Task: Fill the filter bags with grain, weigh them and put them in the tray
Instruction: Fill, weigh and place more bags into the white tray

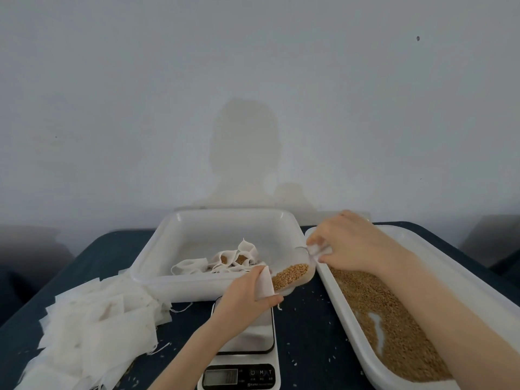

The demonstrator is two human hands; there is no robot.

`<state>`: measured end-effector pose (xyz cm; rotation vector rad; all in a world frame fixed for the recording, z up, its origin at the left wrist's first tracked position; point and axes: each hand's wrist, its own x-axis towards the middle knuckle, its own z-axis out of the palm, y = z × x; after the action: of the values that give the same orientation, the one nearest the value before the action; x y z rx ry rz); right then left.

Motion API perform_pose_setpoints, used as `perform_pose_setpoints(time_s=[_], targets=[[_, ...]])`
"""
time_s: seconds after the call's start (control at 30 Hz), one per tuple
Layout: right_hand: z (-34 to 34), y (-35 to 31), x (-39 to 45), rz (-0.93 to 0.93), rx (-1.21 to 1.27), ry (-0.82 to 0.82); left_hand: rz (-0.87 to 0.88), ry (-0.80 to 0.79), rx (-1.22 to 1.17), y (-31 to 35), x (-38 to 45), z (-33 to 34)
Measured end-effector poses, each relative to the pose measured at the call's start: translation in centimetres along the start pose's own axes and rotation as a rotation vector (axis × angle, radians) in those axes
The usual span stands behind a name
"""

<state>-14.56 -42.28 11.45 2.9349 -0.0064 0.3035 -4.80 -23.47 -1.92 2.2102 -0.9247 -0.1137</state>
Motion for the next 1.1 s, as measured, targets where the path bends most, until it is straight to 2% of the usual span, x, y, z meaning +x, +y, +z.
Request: perform_pose_setpoints(time_s=[0.13, 0.37, 0.6, 0.73, 0.93, 1.1], targets=[[-0.9, -1.0, 0.8, -0.089, -0.177, 0.087, -0.033, 0.036, -0.148, 0.1, -0.4, 0.4], [-3.5, -3.3, 1.7, -0.123, -0.497, 0.086, -0.080, 0.104, -0.231, 0.5, 0.2, 0.6], [-4.3, -4.7, 2.1, -0.180, -0.584, 0.190, -0.104, 0.130, -0.266, 0.8, 0.6, 0.4], [-3.6, -3.6, 1.8, -0.104, -0.504, 0.176, -0.087, 0.138, -0.283, 0.7, 0.8, -0.3], [-1.5, 0.0, -0.2, 0.047, -0.167, -0.014, -0.054, 0.137, -0.375, -0.3, 1.4, -1.4], [2.3, 3.6, -3.5, 0.263, 0.117, -0.069, -0.015, 0.085, -0.448, -0.5, 1.8, -1.5]])
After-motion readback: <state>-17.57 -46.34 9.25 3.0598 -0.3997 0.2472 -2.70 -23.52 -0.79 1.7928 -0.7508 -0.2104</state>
